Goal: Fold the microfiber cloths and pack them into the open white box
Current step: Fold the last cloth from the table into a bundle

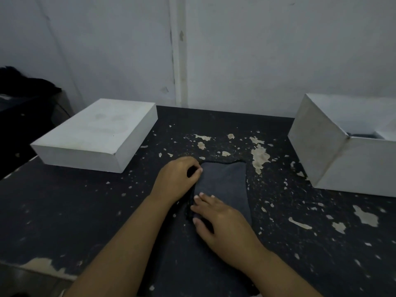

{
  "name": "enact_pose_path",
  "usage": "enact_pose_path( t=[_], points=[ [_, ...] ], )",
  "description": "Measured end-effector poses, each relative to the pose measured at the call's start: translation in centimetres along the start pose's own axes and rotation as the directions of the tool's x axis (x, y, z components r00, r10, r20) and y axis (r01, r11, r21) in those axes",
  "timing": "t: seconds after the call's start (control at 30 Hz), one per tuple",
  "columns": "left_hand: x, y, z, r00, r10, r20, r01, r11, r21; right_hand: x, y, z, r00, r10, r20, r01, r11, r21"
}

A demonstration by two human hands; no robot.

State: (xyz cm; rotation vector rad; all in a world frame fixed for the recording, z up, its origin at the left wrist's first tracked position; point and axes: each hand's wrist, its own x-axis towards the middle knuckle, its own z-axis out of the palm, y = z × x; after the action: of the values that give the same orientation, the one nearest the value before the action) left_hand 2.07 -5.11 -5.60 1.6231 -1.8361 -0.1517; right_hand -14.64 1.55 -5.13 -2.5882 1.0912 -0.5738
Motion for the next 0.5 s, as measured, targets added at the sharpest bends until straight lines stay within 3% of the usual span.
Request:
enact_pose_path(
  t=[0.13, 0.27, 0.37, 0.43, 0.5],
  points=[
    [0.1, 0.5, 0.2, 0.999, -0.002, -0.038, 0.006, 0.995, 0.096, 0.9, 0.5, -1.3, 0.993, 0.122, 0.004, -0.115, 0.925, 0.361],
    [0.5, 1.5, 0.6, 0.997, -0.006, -0.080, 0.019, 0.987, 0.162, 3.2, 2.3, -3.6, 0.948, 0.318, 0.021, -0.258, 0.729, 0.634],
    [0.8, 2.4, 1.1, 0.995, -0.028, -0.099, 0.048, 0.979, 0.199, 5.0, 4.9, -4.3, 0.890, 0.445, -0.099, -0.321, 0.766, 0.556],
    [1.1, 2.5, 1.3, 0.998, -0.036, -0.048, 0.048, 0.962, 0.270, 5.8, 6.5, -4.3, 0.833, 0.491, -0.257, -0.388, 0.848, 0.361],
    [1.3, 2.2, 1.4, 0.999, -0.041, -0.003, 0.040, 0.954, 0.298, 6.2, 7.8, -3.8, 0.796, 0.512, -0.324, -0.482, 0.859, 0.173]
  ],
)
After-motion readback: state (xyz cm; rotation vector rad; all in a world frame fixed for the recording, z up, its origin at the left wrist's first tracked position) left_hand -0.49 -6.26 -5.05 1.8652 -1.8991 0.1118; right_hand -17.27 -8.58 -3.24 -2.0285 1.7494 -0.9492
